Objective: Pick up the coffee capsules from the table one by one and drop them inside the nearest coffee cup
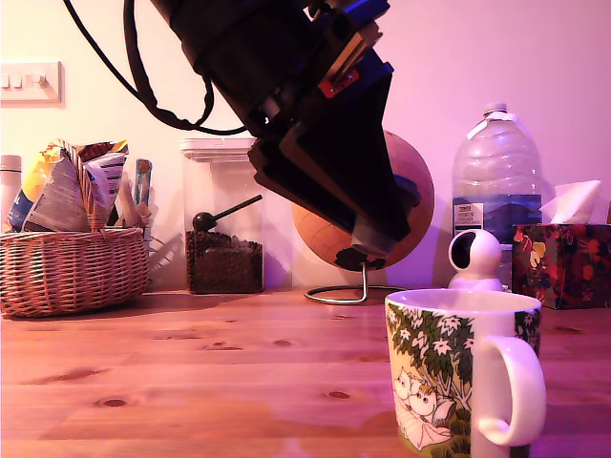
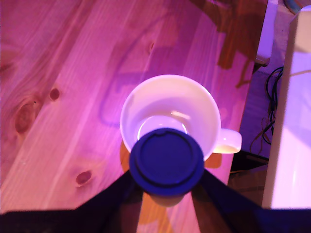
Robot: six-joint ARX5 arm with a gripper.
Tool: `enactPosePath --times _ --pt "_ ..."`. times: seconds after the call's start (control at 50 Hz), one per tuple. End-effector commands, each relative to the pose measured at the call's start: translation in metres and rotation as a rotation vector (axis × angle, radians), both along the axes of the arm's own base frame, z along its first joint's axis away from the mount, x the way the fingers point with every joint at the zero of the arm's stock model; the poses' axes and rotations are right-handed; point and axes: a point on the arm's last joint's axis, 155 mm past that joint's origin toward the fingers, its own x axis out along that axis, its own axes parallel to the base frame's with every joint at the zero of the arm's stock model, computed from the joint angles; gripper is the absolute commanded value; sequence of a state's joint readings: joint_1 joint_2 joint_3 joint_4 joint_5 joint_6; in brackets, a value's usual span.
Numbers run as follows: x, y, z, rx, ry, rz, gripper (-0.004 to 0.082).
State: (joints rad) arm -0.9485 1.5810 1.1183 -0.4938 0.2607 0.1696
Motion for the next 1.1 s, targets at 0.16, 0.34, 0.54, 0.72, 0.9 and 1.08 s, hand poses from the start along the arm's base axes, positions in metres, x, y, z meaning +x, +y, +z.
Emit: enactPosePath --times 0.16,0.34,0.54,0.72,0.9,1.08 --pt "0.004 -0.003 0.004 -0.033 -0.017 0.014 0.0219" --pt "0.004 -0.003 0.004 -0.033 -0.018 0.014 0.0219" --pt "0.008 -0.008 0.009 -0.060 -0.037 0.014 0.0219" --pt "0.009 -0.010 0.015 -0.064 -0.037 0.017 0.0218" --pt "0.010 -0.015 0.015 -0.062 -0.022 0.005 0.0218" --pt "0.009 -0.027 0.009 -0.057 -0.011 -0.012 0.0218"
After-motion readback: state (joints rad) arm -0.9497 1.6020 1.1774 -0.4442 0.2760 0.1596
